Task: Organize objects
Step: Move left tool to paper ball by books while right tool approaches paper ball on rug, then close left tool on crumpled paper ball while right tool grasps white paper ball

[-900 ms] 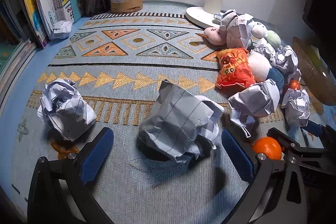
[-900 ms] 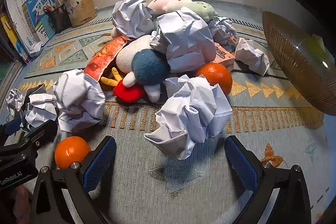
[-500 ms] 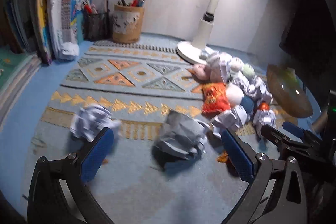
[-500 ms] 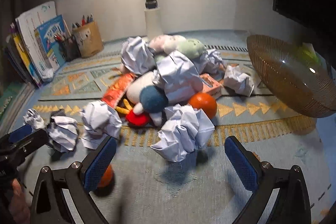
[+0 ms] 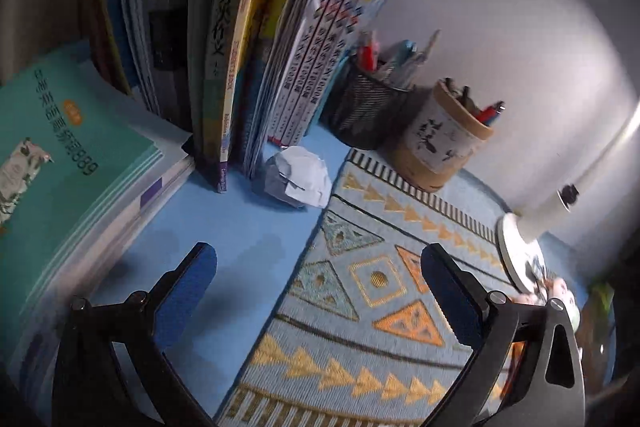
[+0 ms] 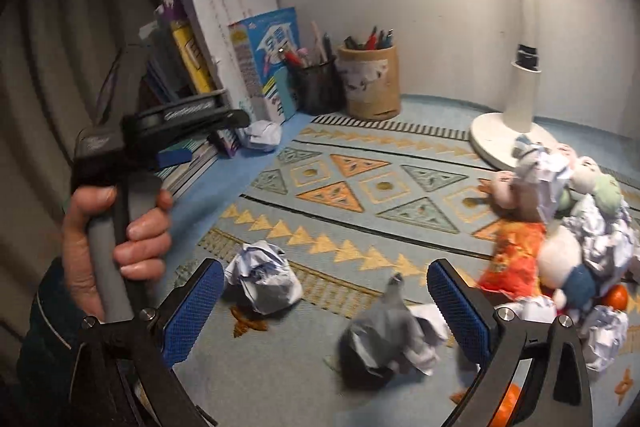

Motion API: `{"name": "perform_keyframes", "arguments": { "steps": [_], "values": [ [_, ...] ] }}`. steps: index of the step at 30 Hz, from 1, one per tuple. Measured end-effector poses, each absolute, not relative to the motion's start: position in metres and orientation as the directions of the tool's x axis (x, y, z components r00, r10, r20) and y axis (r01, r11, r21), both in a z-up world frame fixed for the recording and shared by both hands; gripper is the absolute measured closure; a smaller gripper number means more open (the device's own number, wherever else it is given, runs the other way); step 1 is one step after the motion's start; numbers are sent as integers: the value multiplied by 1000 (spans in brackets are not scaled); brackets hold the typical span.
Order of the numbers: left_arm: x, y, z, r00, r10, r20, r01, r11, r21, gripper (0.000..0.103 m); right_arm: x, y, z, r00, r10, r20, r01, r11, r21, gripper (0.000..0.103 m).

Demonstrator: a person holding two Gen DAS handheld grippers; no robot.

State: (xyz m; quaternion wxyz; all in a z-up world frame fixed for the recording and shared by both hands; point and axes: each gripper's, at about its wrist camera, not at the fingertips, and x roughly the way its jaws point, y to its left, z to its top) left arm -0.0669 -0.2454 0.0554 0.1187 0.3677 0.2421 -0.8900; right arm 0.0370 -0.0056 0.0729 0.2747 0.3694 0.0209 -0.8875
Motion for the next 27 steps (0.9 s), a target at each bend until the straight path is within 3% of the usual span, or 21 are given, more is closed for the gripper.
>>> {"name": "perform_keyframes", "arguments": {
  "steps": [6,13,15,19,20,27],
  "values": [
    [-117,-255,20,-622,-123,-773,552,-769,-322,3,3,-35,32,-499,-463,-733,495,-846,198,4],
    [-137,-260,1,-602,-159,-783,613,-720,-325,7,0,-39,29,-509,-482,-713,544,-822,167,4],
    [-135,-261,0,-609,-169,-775,617,-714,-329,12,4,-42,30,-507,-498,-703,574,-804,155,4],
    [-132,-258,-2,-625,-154,-766,591,-734,-335,51,17,-42,39,-537,-521,-663,607,-785,125,4],
    [-131,-256,-3,-622,-157,-767,591,-737,-329,55,20,-41,42,-546,-527,-651,610,-783,123,4],
    [-120,-241,-6,-635,-152,-757,557,-769,-314,60,24,-49,54,-556,-543,-629,646,-759,85,4]
  ]
}}
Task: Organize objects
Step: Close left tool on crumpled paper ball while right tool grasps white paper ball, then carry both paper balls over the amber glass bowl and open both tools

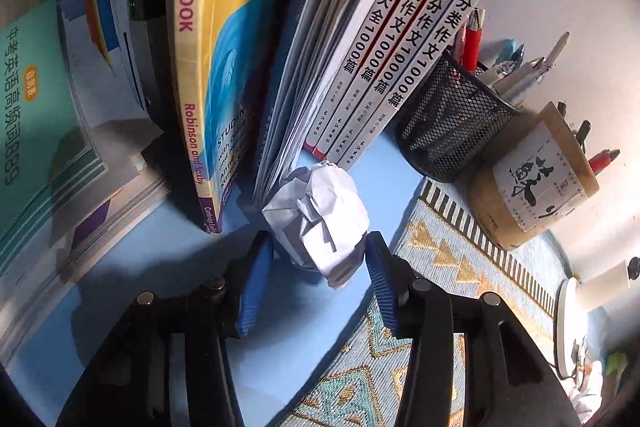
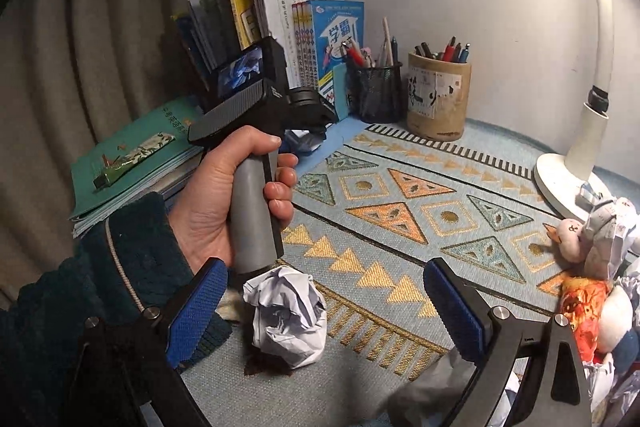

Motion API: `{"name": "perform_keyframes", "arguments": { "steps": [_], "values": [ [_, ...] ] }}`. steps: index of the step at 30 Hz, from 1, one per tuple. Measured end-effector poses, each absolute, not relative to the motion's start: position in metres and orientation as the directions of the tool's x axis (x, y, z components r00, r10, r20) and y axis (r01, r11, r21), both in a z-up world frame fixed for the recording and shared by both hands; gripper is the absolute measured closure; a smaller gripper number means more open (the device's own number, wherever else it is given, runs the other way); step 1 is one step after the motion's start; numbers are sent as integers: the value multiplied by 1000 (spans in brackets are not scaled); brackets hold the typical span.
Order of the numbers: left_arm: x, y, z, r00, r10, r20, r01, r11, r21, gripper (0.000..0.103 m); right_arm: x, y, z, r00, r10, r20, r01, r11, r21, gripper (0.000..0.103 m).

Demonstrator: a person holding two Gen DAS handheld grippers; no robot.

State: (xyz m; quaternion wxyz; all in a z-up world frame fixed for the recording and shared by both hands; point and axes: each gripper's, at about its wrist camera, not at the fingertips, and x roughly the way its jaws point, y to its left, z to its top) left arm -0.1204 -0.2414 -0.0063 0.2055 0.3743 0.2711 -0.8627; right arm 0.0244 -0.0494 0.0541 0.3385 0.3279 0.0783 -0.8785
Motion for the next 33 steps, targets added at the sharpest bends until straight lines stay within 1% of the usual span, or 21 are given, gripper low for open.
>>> {"name": "perform_keyframes", "arguments": {
  "steps": [1,2,3,5,7,8,9,10,11,13,15,16,21,22,23,28,29,33],
  "values": [
    [-119,-239,-7,-638,-145,-756,549,-775,-315,61,23,-54,52,-547,-532,-646,653,-755,68,4],
    [-117,-237,-7,-640,-140,-756,541,-781,-313,67,22,-56,48,-532,-527,-663,662,-747,63,8],
    [-116,-235,-7,-639,-138,-757,536,-785,-310,68,20,-57,42,-512,-524,-681,666,-743,71,17],
    [-111,-232,-8,-639,-127,-758,528,-790,-313,69,15,-56,29,-457,-518,-723,666,-738,107,26],
    [-105,-228,-6,-646,-108,-756,513,-794,-326,70,11,-57,26,-427,-524,-737,674,-728,126,27],
    [-101,-226,-5,-648,-102,-755,509,-795,-329,70,10,-59,25,-429,-519,-739,674,-729,120,31],
    [-96,-223,-4,-651,-100,-752,504,-798,-330,70,9,-61,23,-424,-511,-747,674,-730,117,45],
    [-91,-220,-2,-654,-102,-750,501,-801,-328,70,9,-62,22,-402,-523,-751,684,-718,134,55],
    [-84,-222,-1,-659,-96,-746,492,-805,-331,70,10,-63,21,-383,-539,-750,695,-703,150,60],
    [-69,-214,4,-672,-63,-737,460,-816,-350,70,15,-58,26,-404,-545,-735,692,-708,144,61],
    [-50,-201,10,-692,-32,-721,418,-832,-364,70,18,-48,32,-402,-573,-714,684,-706,182,62],
    [-45,-210,17,-701,-21,-713,398,-841,-366,70,19,-41,37,-401,-593,-698,680,-703,207,62],
    [4,-170,42,-737,29,-675,280,-896,-344,70,31,6,68,-445,-637,-629,648,-714,265,62],
    [3,-169,51,-747,43,-663,251,-906,-342,70,33,18,74,-458,-638,-619,636,-722,274,62],
    [-4,-172,69,-757,55,-651,222,-915,-336,70,37,33,79,-481,-629,-612,620,-737,270,62],
    [16,-107,95,-786,145,-601,41,-957,-286,70,57,133,101,-595,-558,-578,497,-821,281,62],
    [31,-93,96,-789,175,-589,2,-958,-287,70,64,157,103,-629,-522,-576,459,-847,267,62],
    [30,-35,101,-766,327,-554,-152,-929,-338,70,83,239,97,-718,-354,-599,286,-935,209,61]
  ]
}}
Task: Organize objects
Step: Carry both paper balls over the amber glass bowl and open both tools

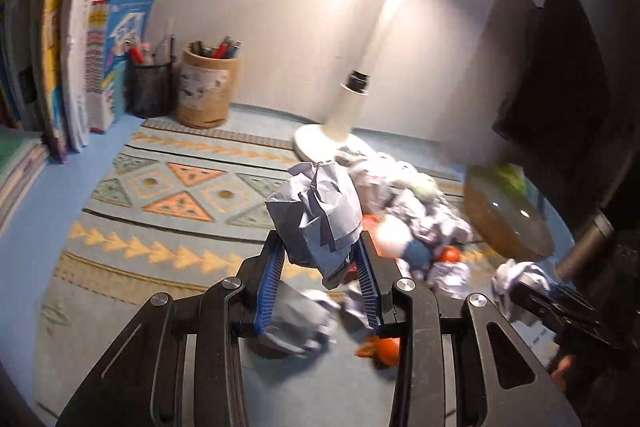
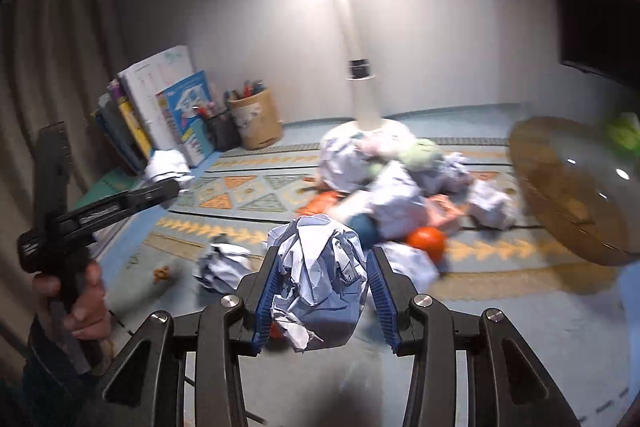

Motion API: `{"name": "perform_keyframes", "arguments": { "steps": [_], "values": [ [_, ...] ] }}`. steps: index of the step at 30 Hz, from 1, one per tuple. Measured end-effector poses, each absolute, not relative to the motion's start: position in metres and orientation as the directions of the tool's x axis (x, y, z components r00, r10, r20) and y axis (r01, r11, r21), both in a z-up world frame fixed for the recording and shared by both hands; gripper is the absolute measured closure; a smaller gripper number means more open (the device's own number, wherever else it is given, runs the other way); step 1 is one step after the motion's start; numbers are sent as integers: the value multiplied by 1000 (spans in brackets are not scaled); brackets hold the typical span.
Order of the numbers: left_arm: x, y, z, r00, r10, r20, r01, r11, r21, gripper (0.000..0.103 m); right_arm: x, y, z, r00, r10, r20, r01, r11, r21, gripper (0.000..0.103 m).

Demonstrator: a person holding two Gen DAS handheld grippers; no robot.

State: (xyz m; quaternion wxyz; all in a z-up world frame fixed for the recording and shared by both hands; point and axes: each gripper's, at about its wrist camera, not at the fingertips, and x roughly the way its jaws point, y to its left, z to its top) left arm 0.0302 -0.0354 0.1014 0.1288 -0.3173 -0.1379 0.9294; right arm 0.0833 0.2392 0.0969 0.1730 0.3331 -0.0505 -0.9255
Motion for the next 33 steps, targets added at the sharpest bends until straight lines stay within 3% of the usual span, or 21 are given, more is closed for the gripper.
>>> {"name": "perform_keyframes", "arguments": {
  "steps": [6,11,15,20,23,26,33],
  "values": [
    [56,46,86,-699,397,-595,-302,-918,-258,70,76,310,55,-680,-247,-690,121,-967,226,60],
    [52,89,67,-654,386,-650,-326,-920,-218,70,70,329,24,-623,-271,-733,124,-960,250,60],
    [52,100,58,-629,386,-674,-325,-919,-223,70,71,331,19,-613,-289,-735,141,-956,258,48],
    [58,108,59,-620,378,-687,-324,-921,-215,70,71,335,16,-613,-284,-738,136,-957,255,48],
    [61,118,71,-631,372,-681,-339,-922,-189,70,76,341,21,-635,-286,-718,132,-955,264,64],
    [60,131,95,-644,396,-655,-376,-909,-180,70,79,348,42,-676,-285,-679,133,-954,268,64],
    [21,176,162,-713,439,-547,-379,-897,-225,70,82,392,141,-862,-194,-469,67,-959,275,64]
  ]
}}
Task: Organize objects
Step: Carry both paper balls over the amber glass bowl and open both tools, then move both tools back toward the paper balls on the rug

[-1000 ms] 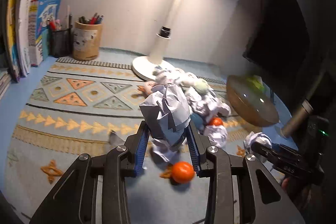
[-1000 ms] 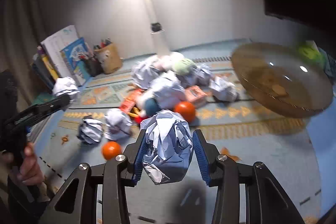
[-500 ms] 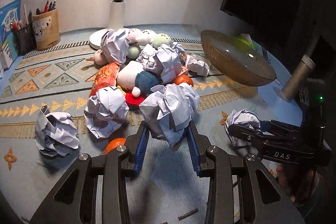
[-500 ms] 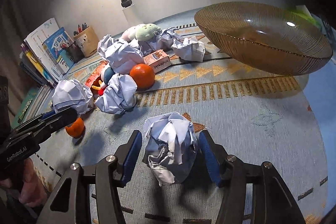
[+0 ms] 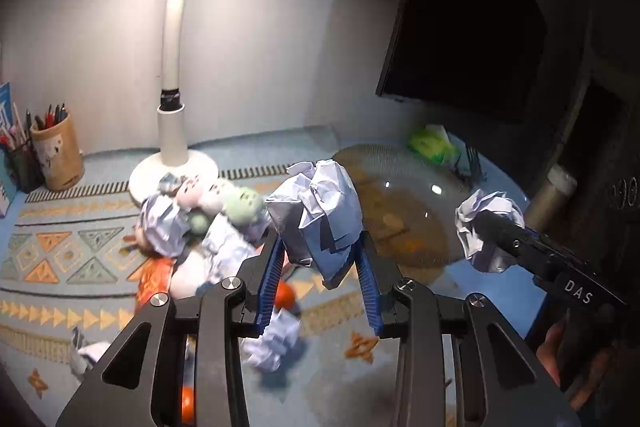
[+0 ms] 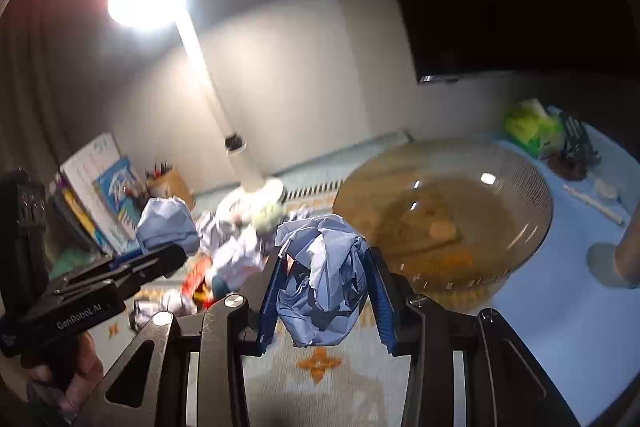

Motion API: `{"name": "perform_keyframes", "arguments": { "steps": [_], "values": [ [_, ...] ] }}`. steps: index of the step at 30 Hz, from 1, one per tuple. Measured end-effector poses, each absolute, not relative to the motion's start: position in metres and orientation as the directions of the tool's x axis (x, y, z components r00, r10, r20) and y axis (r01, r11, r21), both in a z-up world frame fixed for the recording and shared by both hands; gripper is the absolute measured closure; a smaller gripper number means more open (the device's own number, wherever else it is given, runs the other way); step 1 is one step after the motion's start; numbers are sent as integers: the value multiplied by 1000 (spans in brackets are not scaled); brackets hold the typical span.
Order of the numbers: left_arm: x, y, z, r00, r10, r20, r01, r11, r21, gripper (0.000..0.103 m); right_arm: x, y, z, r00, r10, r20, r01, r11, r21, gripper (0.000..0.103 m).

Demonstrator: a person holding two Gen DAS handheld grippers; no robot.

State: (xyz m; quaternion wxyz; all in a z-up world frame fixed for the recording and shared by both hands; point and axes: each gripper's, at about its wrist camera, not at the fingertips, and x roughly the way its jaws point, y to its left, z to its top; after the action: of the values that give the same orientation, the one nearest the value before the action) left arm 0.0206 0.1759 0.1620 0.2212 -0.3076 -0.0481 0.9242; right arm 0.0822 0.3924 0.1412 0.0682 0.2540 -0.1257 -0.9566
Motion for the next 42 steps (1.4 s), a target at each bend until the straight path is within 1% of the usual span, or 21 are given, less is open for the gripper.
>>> {"name": "perform_keyframes", "arguments": {
  "steps": [1,3,5,7,10,15,18,19,20,21,23,24,26,31,32,34,38,39,40,42],
  "values": [
    [11,184,167,-720,446,-532,-377,-895,-239,70,80,401,152,-882,-168,-439,40,-957,286,64],
    [-7,201,172,-740,460,-491,-378,-888,-263,70,69,415,165,-907,-95,-411,-32,-956,291,64],
    [-24,218,170,-741,478,-471,-382,-878,-290,70,50,429,166,-908,-62,-414,-81,-944,319,64],
    [-39,236,162,-738,487,-467,-389,-873,-294,70,32,441,159,-898,-35,-439,-128,-933,337,64],
    [-58,262,144,-711,503,-492,-412,-864,-289,70,11,457,142,-873,0,-487,-191,-920,343,64],
    [-73,285,112,-666,518,-537,-428,-855,-293,70,-5,479,117,-842,20,-539,-250,-900,356,64],
    [-76,291,103,-659,512,-551,-427,-858,-286,67,-11,489,106,-829,26,-559,-268,-895,356,64],
    [-76,291,102,-655,514,-554,-426,-856,-291,62,-14,493,102,-825,25,-565,-272,-894,357,64],
    [-77,290,100,-650,517,-557,-425,-855,-299,53,-16,495,100,-823,22,-568,-274,-891,362,63],
    [-77,289,99,-640,525,-561,-424,-851,-311,49,-16,497,99,-823,16,-568,-272,-888,370,61],
    [-77,285,99,-634,542,-552,-417,-840,-347,16,-15,499,98,-824,15,-567,-275,-884,377,45],
    [-75,280,101,-639,554,-533,-414,-832,-369,12,-13,499,99,-826,25,-563,-280,-885,372,44],
    [-70,274,108,-642,574,-508,-420,-818,-393,10,-7,496,103,-836,29,-548,-272,-890,367,44],
    [-48,253,136,-686,562,-462,-422,-824,-378,10,12,485,116,-853,10,-522,-238,-898,371,44],
    [-41,245,142,-696,558,-451,-420,-826,-375,10,17,482,120,-859,1,-512,-224,-901,373,43],
    [-24,226,154,-725,539,-429,-408,-837,-364,10,26,470,127,-870,-18,-493,-190,-910,369,38],
    [12,175,176,-802,448,-395,-332,-884,-330,9,42,435,138,-881,-88,-464,-91,-933,349,38],
    [21,161,181,-823,417,-386,-304,-897,-321,8,45,424,139,-881,-104,-461,-67,-938,340,38],
    [29,147,184,-840,387,-381,-277,-909,-312,3,47,413,138,-879,-122,-460,-42,-942,332,38],
    [48,115,186,-874,320,-367,-215,-930,-299,1,49,389,133,-866,-163,-473,4,-948,318,38]
  ]
}}
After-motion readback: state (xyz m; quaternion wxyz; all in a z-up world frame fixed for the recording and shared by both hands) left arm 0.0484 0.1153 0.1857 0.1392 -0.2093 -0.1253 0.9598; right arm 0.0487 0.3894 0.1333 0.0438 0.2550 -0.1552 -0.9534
